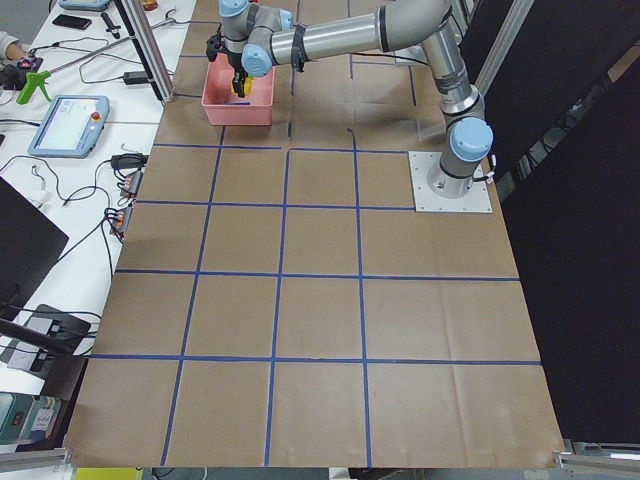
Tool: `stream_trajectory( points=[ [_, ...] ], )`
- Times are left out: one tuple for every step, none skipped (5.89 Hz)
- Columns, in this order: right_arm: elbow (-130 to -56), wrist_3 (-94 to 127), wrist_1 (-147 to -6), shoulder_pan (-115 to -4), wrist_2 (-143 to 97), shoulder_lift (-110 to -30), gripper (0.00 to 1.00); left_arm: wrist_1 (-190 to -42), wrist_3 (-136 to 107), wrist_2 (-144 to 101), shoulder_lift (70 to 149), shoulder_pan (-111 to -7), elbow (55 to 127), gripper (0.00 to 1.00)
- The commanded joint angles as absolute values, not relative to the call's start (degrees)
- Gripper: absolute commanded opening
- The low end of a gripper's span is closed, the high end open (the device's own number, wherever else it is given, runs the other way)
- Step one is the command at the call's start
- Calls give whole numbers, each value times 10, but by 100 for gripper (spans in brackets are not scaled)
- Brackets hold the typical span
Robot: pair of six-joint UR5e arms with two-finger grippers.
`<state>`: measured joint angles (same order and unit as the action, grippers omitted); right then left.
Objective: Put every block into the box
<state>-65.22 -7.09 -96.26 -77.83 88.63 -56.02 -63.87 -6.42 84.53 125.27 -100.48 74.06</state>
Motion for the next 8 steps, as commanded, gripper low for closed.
stream_trajectory(
  points=[
    [-625,-70,-920,-784,889,-568,25,-620,-113,843,1262,-1032,745,99],
    [-625,-70,-919,-785,889,-568,26,-661,-113,844,1239,-1034,746,99],
    [-625,-70,-916,-786,889,-569,26,-688,-113,843,1206,-1034,745,99],
    [-625,-63,-916,-798,891,-569,26,-737,-105,845,1168,-1032,746,99],
    [-624,-57,-919,-822,895,-569,26,-799,-92,847,1122,-1017,751,99],
    [-622,-5,-920,-853,894,-570,26,-868,-72,849,1077,-990,751,99],
    [-621,48,-932,-893,889,-568,26,-927,-60,849,1022,-980,751,99],
    [-604,109,-963,-940,885,-549,26,-946,-56,852,980,-981,753,99]
  ],
)
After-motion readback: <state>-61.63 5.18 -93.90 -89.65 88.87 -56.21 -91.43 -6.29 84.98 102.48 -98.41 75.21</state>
